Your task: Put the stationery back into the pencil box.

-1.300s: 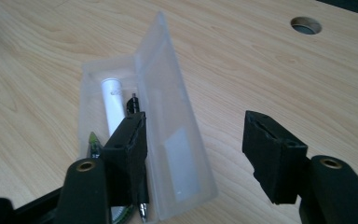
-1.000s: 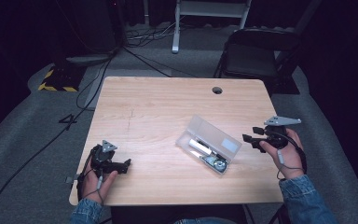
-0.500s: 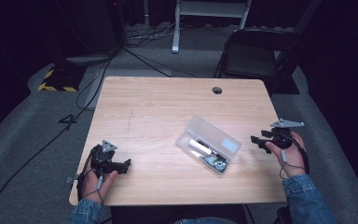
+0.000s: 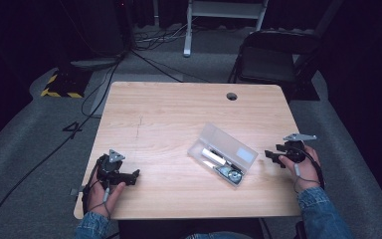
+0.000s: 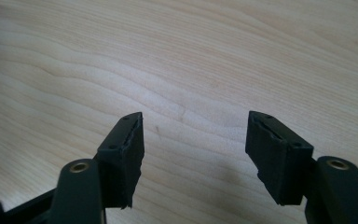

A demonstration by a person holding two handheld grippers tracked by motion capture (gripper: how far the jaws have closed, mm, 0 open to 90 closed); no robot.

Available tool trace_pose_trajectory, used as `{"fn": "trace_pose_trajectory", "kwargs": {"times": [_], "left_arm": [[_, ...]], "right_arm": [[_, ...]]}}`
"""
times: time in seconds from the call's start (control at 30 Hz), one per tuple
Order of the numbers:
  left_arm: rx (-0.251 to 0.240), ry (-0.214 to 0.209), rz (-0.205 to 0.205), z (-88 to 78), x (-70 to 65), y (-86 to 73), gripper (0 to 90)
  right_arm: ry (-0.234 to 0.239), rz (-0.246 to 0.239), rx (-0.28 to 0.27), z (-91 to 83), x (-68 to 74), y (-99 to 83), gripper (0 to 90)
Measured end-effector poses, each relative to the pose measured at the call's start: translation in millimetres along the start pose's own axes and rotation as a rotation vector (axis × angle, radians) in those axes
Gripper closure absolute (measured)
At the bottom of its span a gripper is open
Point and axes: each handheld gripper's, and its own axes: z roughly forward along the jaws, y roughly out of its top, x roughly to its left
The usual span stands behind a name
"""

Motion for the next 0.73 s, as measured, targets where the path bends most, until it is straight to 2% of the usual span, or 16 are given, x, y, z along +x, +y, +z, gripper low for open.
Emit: {"fn": "trace_pose_trajectory", "kwargs": {"times": [0.17,0.27,0.43,0.5,0.63,0.67,0.73], "left_arm": [[0.0,0.0,0.0,0.0,0.0,0.0,0.2],[0.0,0.0,0.0,0.0,0.0,0.0,0.2],[0.0,0.0,0.001,0.0,0.0,0.0,0.2],[0.0,0.0,0.001,0.0,0.1,0.0,0.2],[0.0,-0.001,-0.001,0.0,0.0,0.0,0.2],[0.0,0.0,0.0,0.0,0.0,0.0,0.2],[0.0,-0.001,0.0,0.0,0.0,0.0,0.2]], "right_arm": [[0.008,0.029,0.035,6.0,0.1,-4.1,37.9],[0.006,0.023,0.039,9.3,0.7,-6.6,37.0],[-0.016,-0.036,-0.016,15.4,3.2,-11.8,27.5],[-0.019,-0.04,-0.056,19.1,4.3,-15.3,22.7],[-0.014,-0.044,-0.056,19.2,3.9,-15.3,22.2],[-0.021,-0.04,-0.053,19.4,4.0,-15.3,17.5],[-0.035,-0.024,-0.045,20.0,3.4,-15.2,15.1]]}}
